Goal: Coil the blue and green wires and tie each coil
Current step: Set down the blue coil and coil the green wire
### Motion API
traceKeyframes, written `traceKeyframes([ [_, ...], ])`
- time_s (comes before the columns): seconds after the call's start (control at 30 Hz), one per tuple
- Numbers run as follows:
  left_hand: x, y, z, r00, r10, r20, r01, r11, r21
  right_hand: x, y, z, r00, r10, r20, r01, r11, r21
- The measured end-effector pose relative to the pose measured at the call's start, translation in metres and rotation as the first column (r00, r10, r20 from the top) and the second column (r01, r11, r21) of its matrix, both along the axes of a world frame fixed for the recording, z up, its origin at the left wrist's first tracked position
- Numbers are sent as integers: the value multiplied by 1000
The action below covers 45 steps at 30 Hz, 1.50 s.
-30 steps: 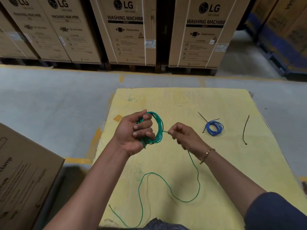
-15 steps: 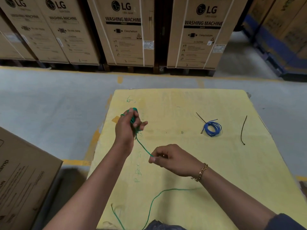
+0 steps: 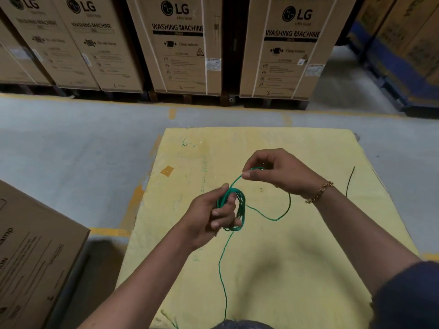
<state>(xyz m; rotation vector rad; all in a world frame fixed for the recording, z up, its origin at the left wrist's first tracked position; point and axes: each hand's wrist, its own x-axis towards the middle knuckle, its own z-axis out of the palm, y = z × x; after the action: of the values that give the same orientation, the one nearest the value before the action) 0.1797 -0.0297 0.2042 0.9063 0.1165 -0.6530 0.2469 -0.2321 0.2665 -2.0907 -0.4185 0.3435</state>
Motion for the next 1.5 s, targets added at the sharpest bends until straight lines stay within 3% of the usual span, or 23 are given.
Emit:
traceKeyframes([
  [0.1,-1,-1,9,995,44,-88,-66,961,-268,-7,16,-36,980,-141,-138,150,987,57],
  [0.2,4,3,16,987,96,-126,-139,907,-397,-31,32,-72,917,-141,-373,220,959,179],
  [0.27,10,9,16,986,108,-129,-155,887,-435,-47,39,-83,856,-36,-515,233,917,324],
  [0.33,14,13,13,987,102,-127,-145,904,-402,-55,42,-82,754,173,-634,293,774,561],
  [0.37,16,14,10,989,82,-121,-123,919,-376,-56,42,-79,707,280,-649,326,685,651],
  [0.43,15,13,7,994,31,-101,-63,941,-334,-51,39,-73,689,379,-618,285,642,712],
  [0.57,13,6,6,996,-36,-82,10,953,-302,-45,40,-64,703,293,-648,271,732,625],
  [0.7,11,-1,6,996,-32,-88,4,954,-300,-46,42,-60,686,203,-699,405,691,599],
  [0.97,5,9,7,986,-165,-20,161,976,-146,-50,40,-65,705,148,-693,443,671,594],
  [1.17,7,8,6,992,22,-126,-33,996,-88,-49,28,-72,725,104,-681,305,838,452],
  [1.4,37,24,-2,898,371,-238,-415,893,-176,-46,19,-92,733,-137,-667,470,811,350],
  [1.5,46,26,0,871,440,-219,-480,857,-187,-62,31,-109,776,-181,-605,405,877,257],
])
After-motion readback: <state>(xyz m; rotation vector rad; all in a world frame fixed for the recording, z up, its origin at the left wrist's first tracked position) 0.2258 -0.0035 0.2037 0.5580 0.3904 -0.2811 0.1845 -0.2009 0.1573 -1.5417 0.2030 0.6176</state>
